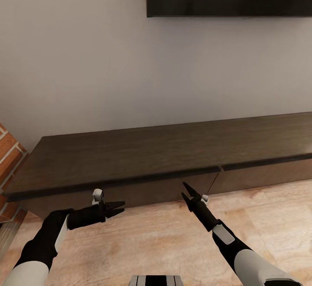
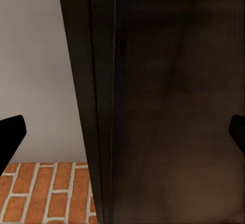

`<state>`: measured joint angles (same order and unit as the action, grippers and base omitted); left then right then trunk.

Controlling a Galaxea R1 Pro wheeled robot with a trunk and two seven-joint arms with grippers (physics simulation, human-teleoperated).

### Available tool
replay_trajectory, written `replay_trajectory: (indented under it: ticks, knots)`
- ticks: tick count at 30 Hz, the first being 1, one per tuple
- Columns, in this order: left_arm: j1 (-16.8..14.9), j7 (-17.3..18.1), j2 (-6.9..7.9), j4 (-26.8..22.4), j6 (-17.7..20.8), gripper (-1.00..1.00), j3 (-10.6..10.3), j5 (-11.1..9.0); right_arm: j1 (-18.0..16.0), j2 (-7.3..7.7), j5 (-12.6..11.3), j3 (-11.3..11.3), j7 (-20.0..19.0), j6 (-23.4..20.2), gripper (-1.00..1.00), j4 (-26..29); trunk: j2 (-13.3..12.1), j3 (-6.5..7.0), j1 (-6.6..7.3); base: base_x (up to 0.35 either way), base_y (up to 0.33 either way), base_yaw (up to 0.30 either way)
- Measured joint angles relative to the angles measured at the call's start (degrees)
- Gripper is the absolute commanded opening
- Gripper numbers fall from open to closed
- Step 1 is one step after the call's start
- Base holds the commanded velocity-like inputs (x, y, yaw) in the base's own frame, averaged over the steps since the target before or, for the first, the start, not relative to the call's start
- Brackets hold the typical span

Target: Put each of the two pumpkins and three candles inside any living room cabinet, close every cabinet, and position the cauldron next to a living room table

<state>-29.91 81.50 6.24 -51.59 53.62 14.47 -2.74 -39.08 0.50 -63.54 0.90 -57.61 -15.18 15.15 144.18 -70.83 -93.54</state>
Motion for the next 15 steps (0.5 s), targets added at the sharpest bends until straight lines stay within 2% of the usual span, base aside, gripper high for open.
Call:
replay_trajectory:
  ticks: [7,15]
  knots:
    - [-0.03,0.0,-0.01,0.0,0.0,1.0,-0.05,0.0,0.0,0.01,0.04,0.04,-0.01,0.03,1.0,0.05,0.09,-1.55,-0.18,0.0,0.0,0.0]
    - [-0.02,0.05,0.16,0.0,0.0,1.0,0.01,-0.18,0.0,0.01,0.13,0.05,0.02,0.1,1.0,0.42,0.1,-1.56,-0.18,0.001,0.0,0.0]
